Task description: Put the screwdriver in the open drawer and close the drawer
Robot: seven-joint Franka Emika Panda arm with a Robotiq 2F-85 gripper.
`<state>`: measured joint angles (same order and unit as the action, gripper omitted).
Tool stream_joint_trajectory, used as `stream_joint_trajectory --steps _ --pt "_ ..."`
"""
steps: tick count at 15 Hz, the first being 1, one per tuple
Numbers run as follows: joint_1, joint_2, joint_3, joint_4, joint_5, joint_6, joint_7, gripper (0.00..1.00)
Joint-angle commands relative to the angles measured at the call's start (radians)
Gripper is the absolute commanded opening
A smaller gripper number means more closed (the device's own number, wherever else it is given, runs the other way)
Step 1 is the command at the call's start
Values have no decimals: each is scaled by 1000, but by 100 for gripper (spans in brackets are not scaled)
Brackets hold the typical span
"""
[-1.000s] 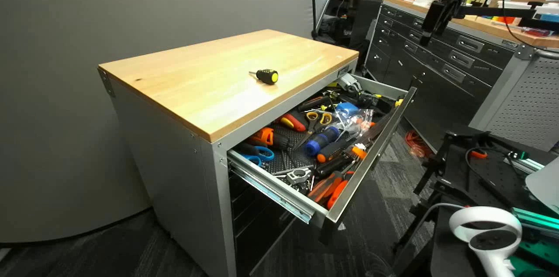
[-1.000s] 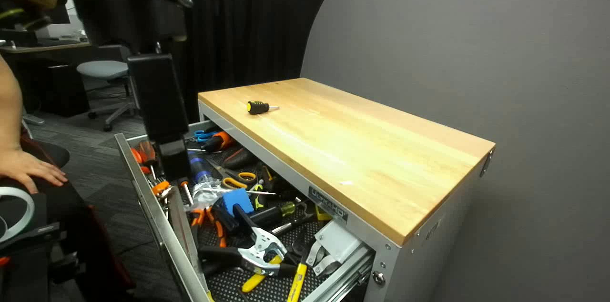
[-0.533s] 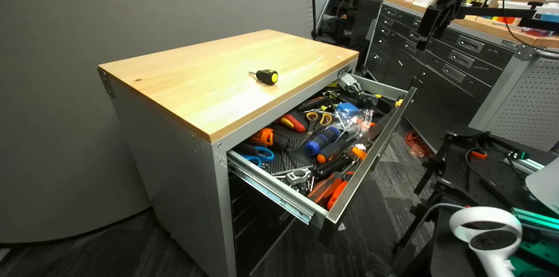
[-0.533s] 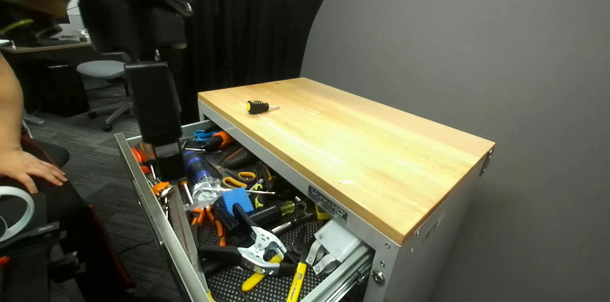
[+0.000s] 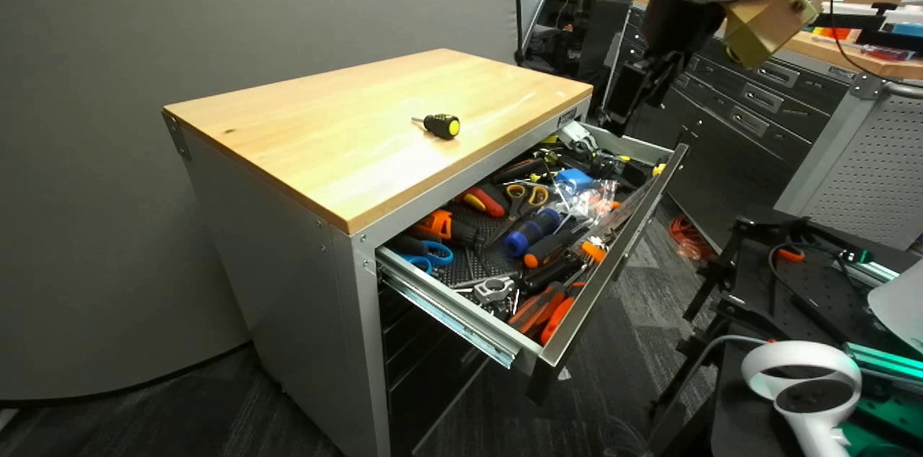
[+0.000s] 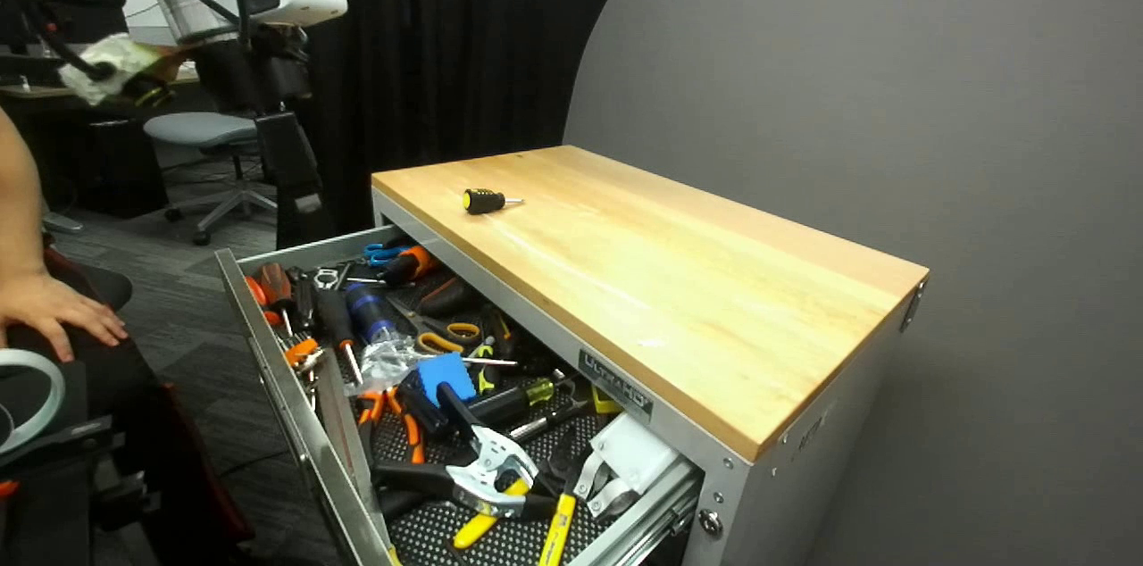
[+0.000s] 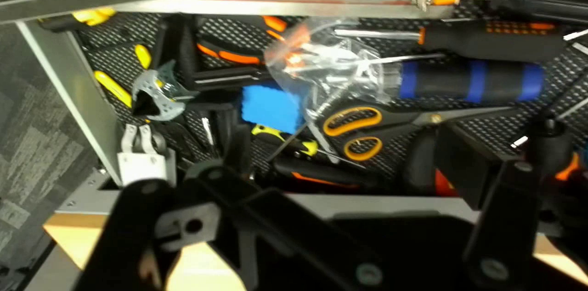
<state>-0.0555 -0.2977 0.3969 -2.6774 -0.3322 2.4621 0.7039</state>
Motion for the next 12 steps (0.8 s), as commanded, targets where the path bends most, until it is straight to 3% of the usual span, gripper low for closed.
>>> stream_joint_trajectory --steps 1,3,7,10,12 --pt "-66 215 108 169 -194 92 273 100" --pt "-85 312 121 248 -323 128 427 100" --pt "-77 526 72 419 -480 164 580 100" --pt "-57 672 36 552 -515 181 604 100" --pt "-59 757 42 634 -473 187 564 100"
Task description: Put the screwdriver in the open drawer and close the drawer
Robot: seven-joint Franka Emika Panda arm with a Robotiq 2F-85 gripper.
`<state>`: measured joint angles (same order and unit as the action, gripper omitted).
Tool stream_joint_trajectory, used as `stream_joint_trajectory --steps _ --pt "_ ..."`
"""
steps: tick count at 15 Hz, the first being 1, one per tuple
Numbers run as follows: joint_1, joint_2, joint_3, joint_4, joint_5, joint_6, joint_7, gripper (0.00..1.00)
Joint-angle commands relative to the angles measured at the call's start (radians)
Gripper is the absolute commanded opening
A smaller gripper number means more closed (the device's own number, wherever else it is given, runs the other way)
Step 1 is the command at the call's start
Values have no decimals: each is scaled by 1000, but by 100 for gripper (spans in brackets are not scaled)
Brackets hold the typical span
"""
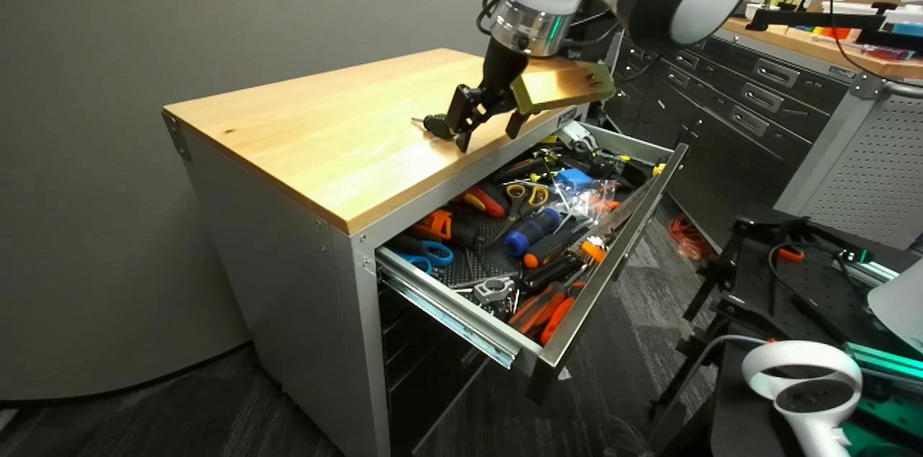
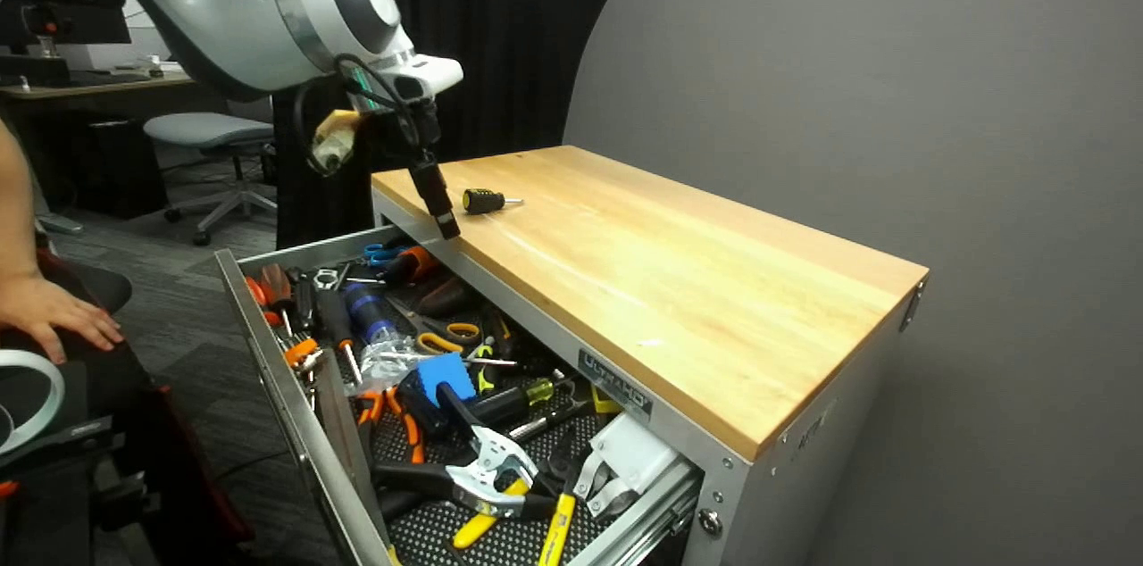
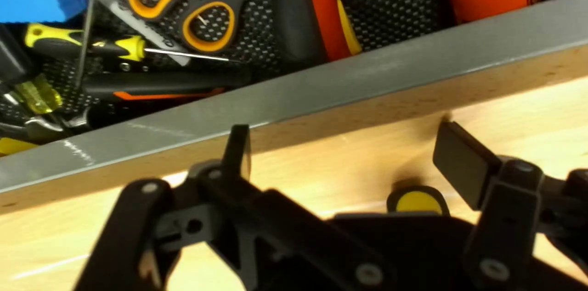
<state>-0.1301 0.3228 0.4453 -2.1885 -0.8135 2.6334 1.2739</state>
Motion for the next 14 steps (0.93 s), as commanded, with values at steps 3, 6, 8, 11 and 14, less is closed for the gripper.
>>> stream_joint_trajectory --steps 3,6,8,11,14 --pt "193 147 -192 212 189 50 -131 100" --pt "284 151 -284 269 302 37 -212 100" --pt "326 149 -333 284 358 24 -259 75" --pt "355 147 -376 282 424 -6 -338 58" --pt "347 136 -385 258 516 -40 -429 36"
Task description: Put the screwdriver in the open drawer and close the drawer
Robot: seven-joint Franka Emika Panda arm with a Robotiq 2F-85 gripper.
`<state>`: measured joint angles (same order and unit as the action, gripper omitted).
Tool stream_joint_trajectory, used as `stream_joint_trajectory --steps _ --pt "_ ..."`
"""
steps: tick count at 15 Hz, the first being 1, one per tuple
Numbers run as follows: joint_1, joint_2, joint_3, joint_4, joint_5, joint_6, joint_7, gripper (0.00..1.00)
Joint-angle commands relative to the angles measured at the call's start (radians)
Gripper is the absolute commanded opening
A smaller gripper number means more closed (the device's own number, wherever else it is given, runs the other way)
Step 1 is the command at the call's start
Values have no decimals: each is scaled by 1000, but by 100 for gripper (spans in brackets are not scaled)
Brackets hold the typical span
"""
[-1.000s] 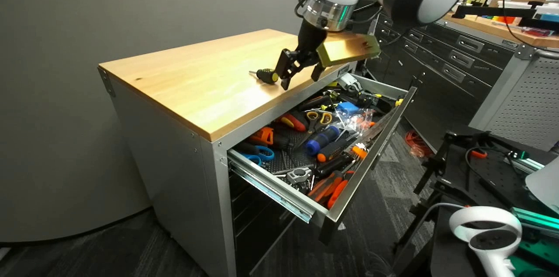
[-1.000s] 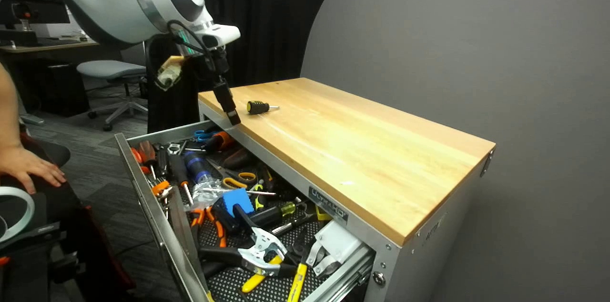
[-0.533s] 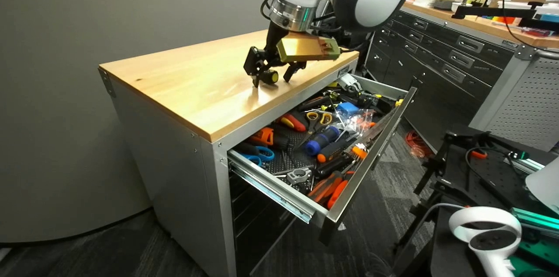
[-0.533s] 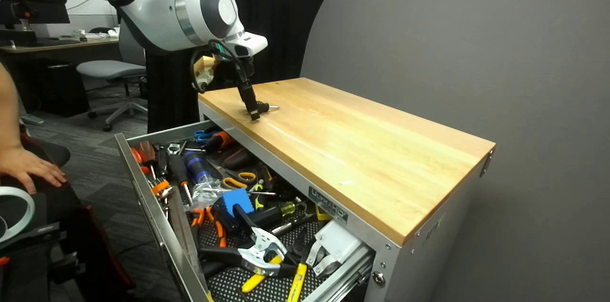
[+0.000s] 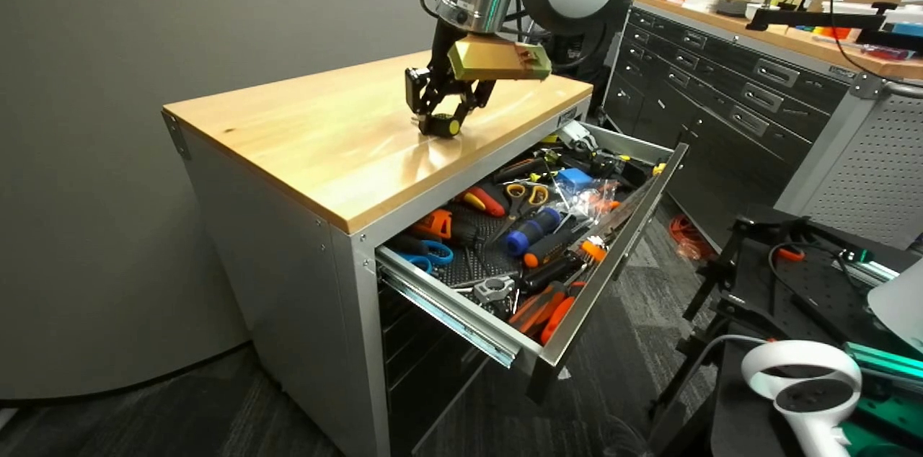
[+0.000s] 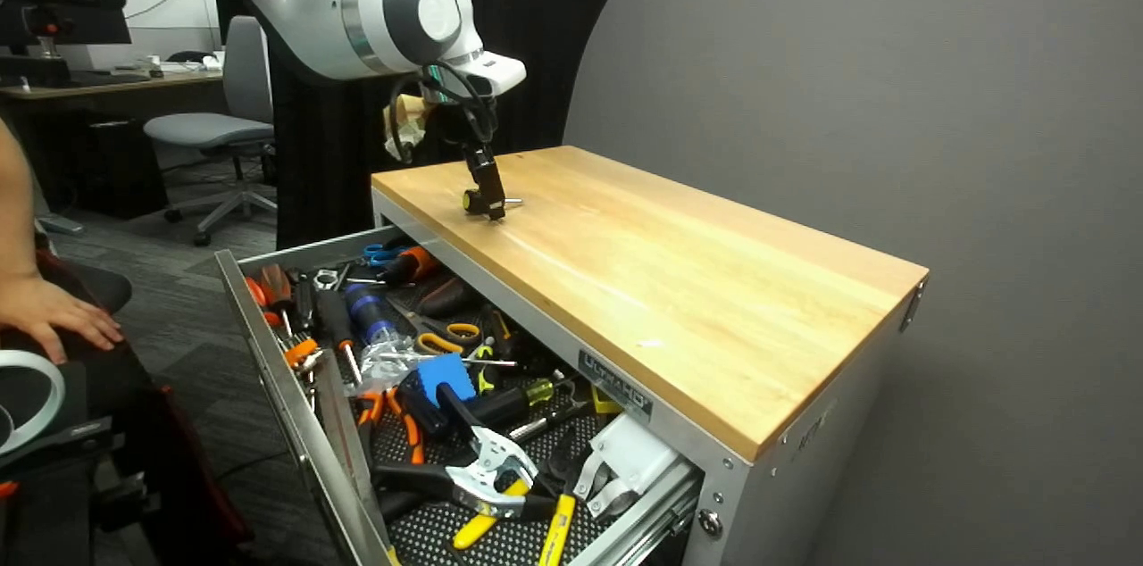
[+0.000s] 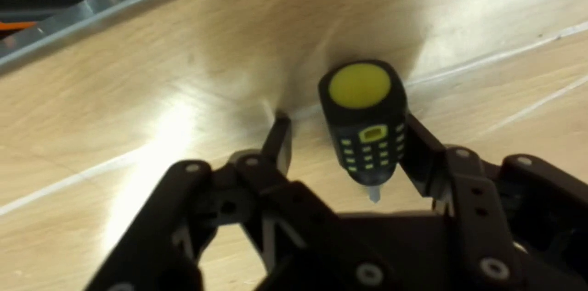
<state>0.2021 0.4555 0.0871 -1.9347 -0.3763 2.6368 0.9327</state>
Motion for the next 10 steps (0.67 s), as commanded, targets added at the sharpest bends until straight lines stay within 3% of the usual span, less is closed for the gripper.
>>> stream_joint_trajectory --steps 1,3,7,10 --pt "14 -9 -29 -6 104 -54 -113 28" --pt "23 -41 -42 -32 121 -86 -141 13" --pt "14 -152 -50 -163 107 -179 -246 18" --pt "23 -266 -85 -321 6 -237 -238 18"
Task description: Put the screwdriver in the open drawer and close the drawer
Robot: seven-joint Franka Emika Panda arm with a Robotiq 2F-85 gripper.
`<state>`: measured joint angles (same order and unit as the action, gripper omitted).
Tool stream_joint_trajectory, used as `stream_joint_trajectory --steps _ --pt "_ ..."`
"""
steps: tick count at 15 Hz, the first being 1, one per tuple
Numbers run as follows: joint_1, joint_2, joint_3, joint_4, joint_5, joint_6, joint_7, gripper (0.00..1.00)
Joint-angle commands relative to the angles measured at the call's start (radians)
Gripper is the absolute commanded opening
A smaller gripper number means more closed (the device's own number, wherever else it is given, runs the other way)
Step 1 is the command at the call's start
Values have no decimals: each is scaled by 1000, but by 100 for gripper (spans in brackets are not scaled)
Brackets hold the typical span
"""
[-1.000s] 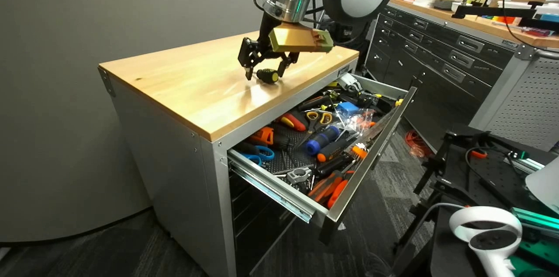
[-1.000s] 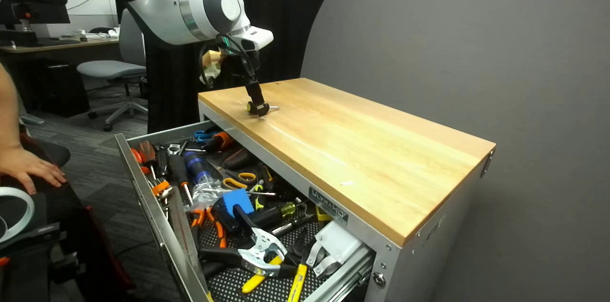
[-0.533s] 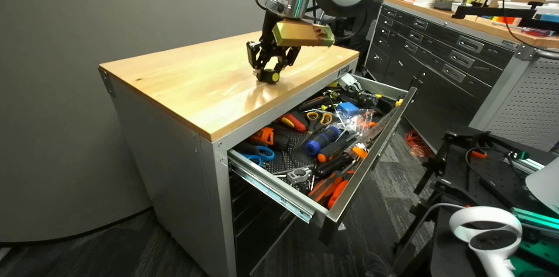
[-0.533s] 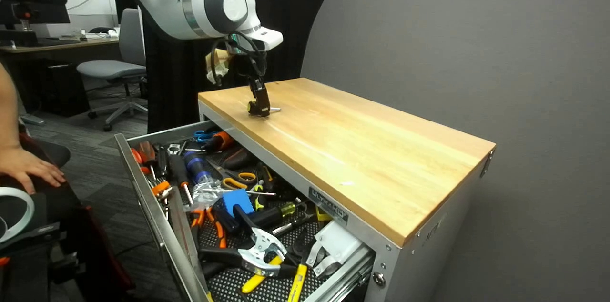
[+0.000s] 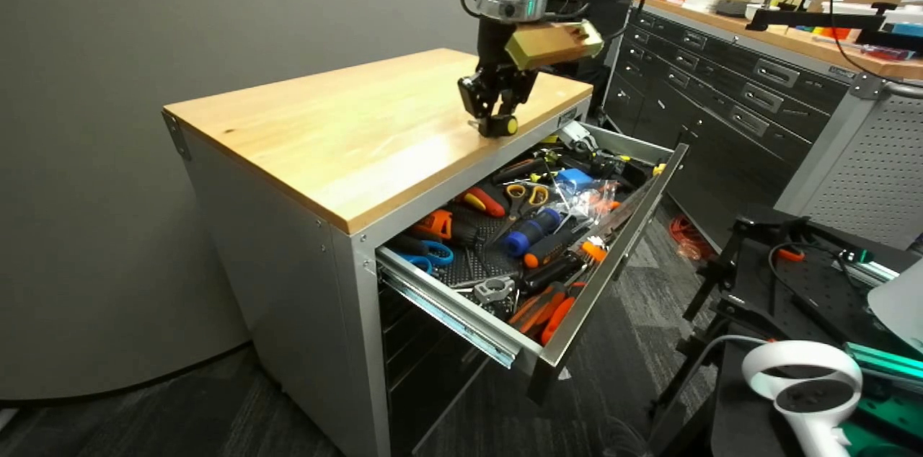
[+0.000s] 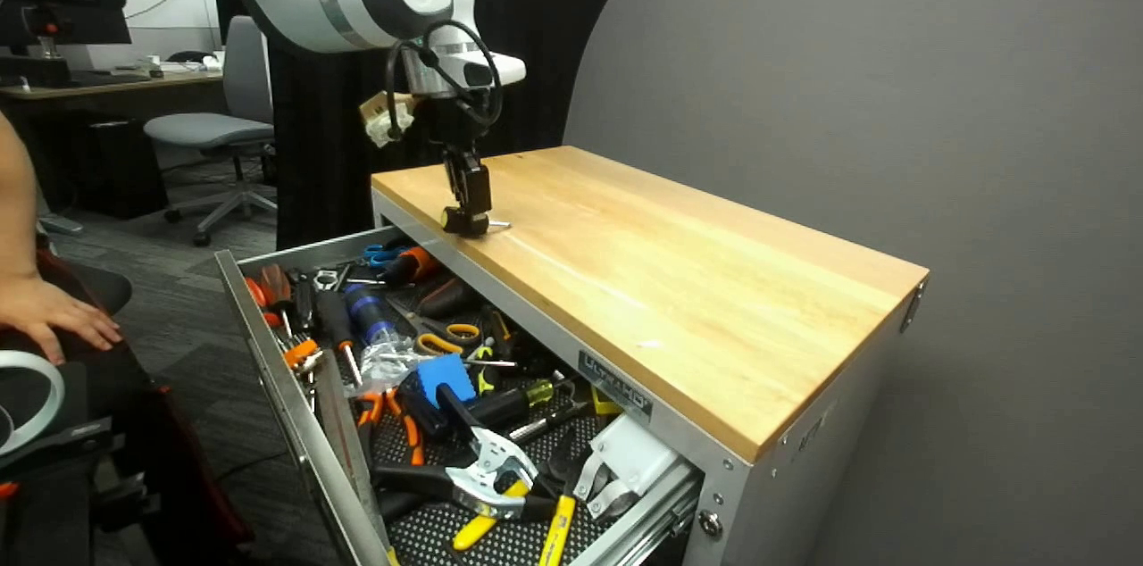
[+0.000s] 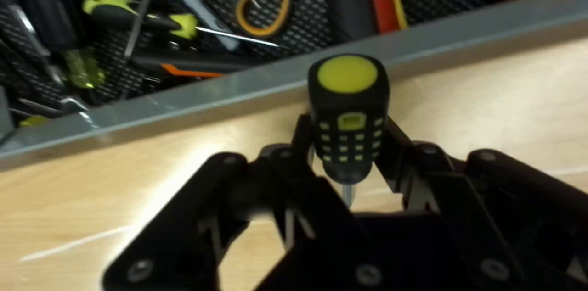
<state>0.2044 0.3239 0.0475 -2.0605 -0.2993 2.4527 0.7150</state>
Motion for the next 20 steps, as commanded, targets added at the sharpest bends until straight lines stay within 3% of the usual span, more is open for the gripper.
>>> stream_joint_trajectory --steps 1,4,5,6,9,11,15,17,20 --pt "14 -169 -45 -246 -98 -61 -19 18" --pt "-6 -227 -43 -390 -189 -19 14 19" --pt "-10 -228 -38 -419 -195 0 38 60" --pt "-13 -232 -35 -446 -208 21 52 61" --pt "-20 -235 -28 -495 -191 66 45 82" --pt "-34 -255 -23 -530 -149 47 -46 97" --pt "-69 -302 -13 -590 0 -99 -345 100" --pt "-76 -307 -16 -593 -20 -216 -360 100" --pt "-90 -323 -14 -612 -36 -288 -378 100"
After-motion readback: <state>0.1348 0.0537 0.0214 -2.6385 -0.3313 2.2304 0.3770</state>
